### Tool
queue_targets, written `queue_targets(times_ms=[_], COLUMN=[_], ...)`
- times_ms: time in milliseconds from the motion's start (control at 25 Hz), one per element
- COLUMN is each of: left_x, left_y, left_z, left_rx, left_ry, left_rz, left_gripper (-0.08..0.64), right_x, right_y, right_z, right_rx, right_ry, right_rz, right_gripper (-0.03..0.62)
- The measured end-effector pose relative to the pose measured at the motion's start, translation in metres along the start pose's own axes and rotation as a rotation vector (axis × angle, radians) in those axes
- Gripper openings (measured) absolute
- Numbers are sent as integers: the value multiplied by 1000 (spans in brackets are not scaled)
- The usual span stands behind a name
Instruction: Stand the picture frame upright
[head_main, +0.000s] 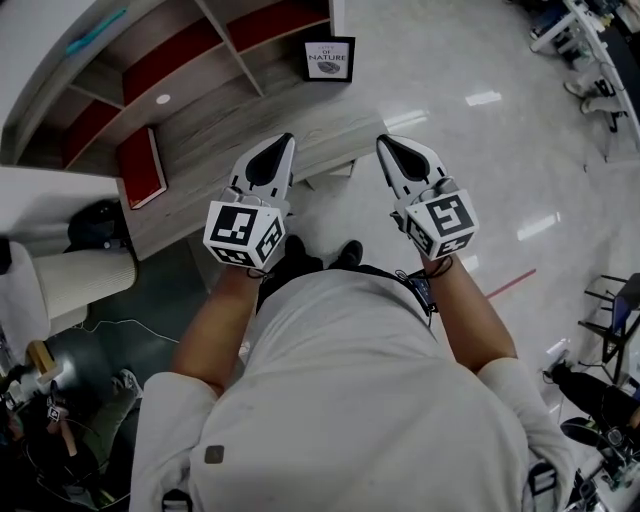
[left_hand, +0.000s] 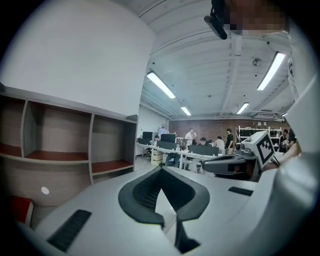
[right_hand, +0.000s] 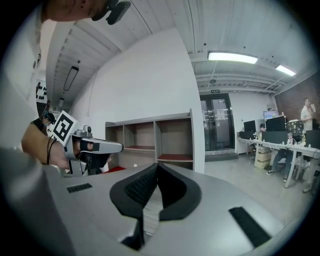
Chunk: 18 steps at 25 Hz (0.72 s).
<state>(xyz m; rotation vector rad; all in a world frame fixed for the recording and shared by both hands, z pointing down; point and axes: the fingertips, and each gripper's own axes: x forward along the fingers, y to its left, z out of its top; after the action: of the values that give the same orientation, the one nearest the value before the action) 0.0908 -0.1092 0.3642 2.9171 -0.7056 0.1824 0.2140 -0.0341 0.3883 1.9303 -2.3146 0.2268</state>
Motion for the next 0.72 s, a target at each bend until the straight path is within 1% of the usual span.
queue_targets(times_ms=[240,400,720], left_x=[-31,-55,-122], left_y=[12,20,29], left_z=[7,10,11], left_rx=[7,17,16], left_ry=[-14,-20,-38], left_rz=[-19,-49,-126], left_gripper=[15,15,15], right_x=[-9,-14,-25], right_y=[28,51,116], right_z=[12,16,25], right_rx=[-12,-11,-22], right_ry=[-10,-17,-34], right_rz=[-9,-38,-92], right_gripper=[20,20,20])
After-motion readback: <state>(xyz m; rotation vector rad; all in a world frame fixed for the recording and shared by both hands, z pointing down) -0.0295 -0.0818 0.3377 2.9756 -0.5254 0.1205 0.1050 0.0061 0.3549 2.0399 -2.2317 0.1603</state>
